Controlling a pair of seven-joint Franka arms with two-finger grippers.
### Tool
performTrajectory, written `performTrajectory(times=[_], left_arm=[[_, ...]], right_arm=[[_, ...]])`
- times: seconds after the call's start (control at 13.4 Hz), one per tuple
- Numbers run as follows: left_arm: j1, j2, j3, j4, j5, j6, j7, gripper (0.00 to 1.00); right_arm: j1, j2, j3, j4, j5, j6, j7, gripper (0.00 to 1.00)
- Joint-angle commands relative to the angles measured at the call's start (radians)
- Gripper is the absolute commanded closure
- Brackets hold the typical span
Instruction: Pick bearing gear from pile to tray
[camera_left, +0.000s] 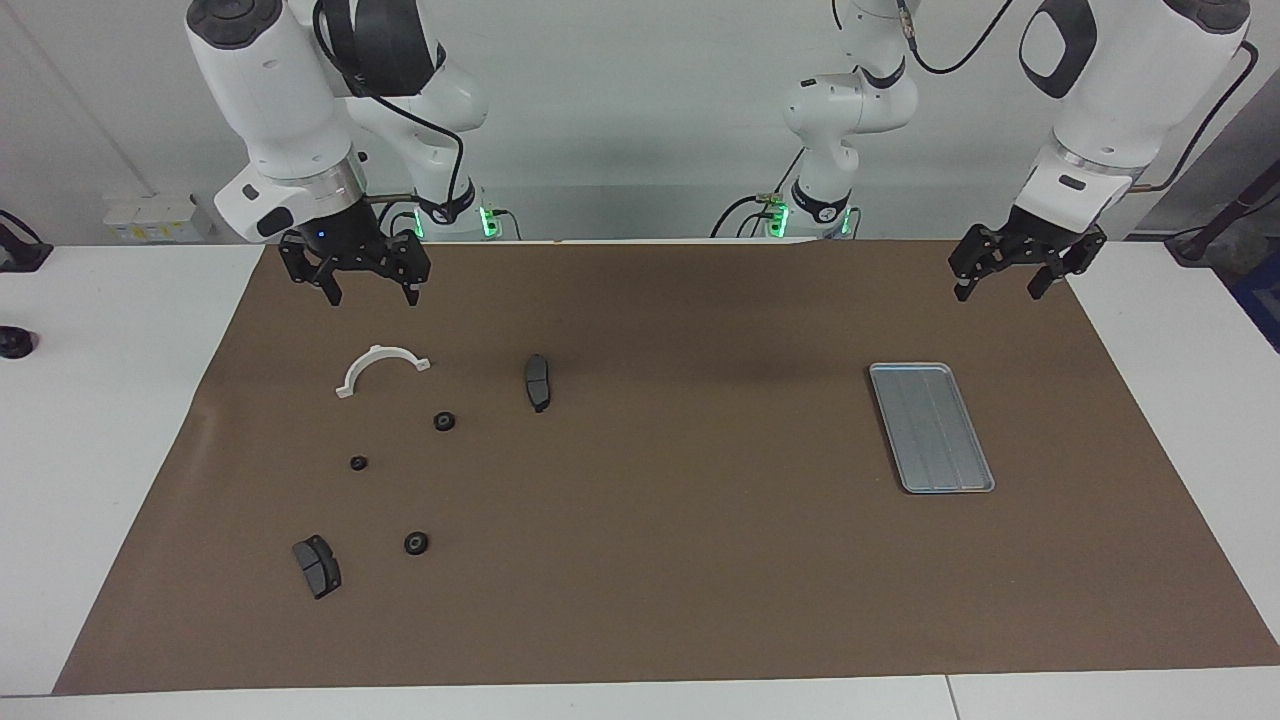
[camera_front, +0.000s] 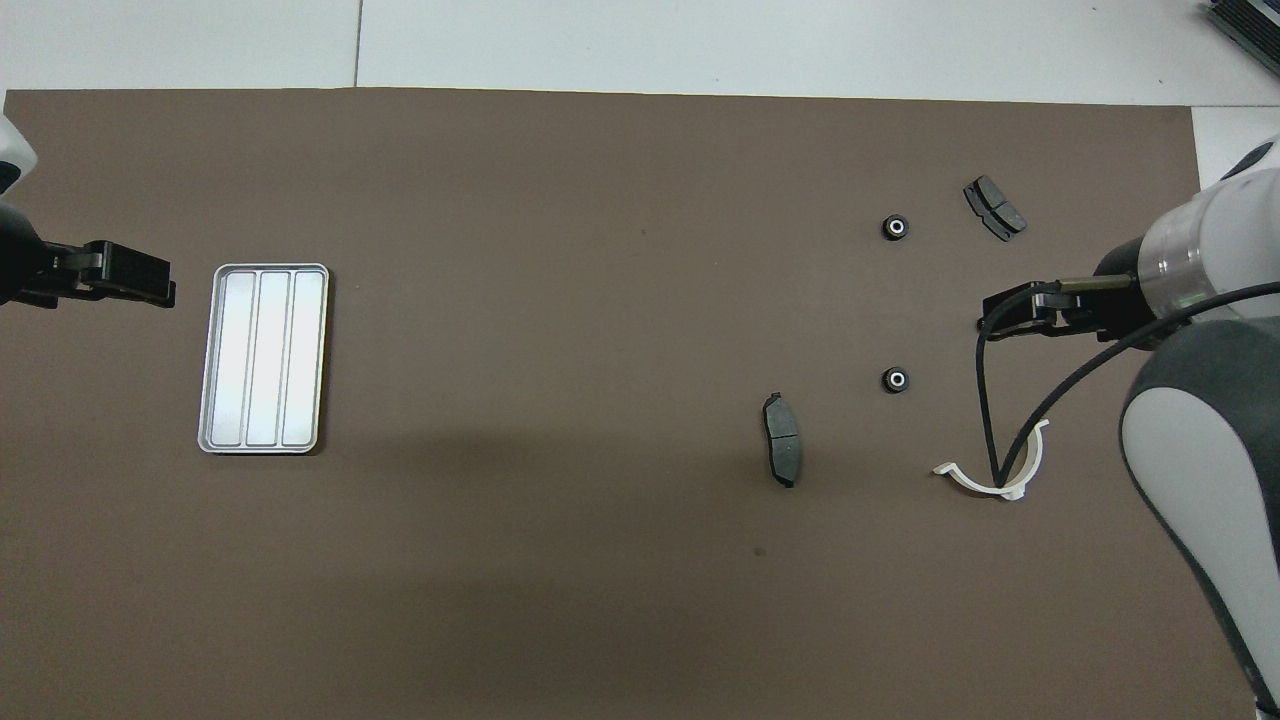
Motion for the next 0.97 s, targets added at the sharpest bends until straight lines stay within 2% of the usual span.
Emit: performTrajectory(times=[0.0,0.3,0.6,0.9], left_arm=[[0.011,-0.035,-0.004,-0.040,0.005,0.014,-0.009,0.00],[0.009,-0.035,-0.004,-0.040,0.005,0.014,-0.009,0.00],[0.011,-0.035,-0.004,-0.040,0.005,0.014,-0.009,0.00],[0.011,-0.035,-0.004,-0.040,0.005,0.013,-0.009,0.00]], right_arm=[[-0.013,-0.027,0.002,-0.030,0.023,0.007,-0.001,0.00],[-0.013,-0.027,0.002,-0.033,0.021,0.010,-0.007,0.00],[-0.018,-0.032,0.002,-0.082,0.021,0.066,-0.010,0.00],[-0.032,-0.035,0.002,-0.198,0.021,0.193,-0.021,0.00]])
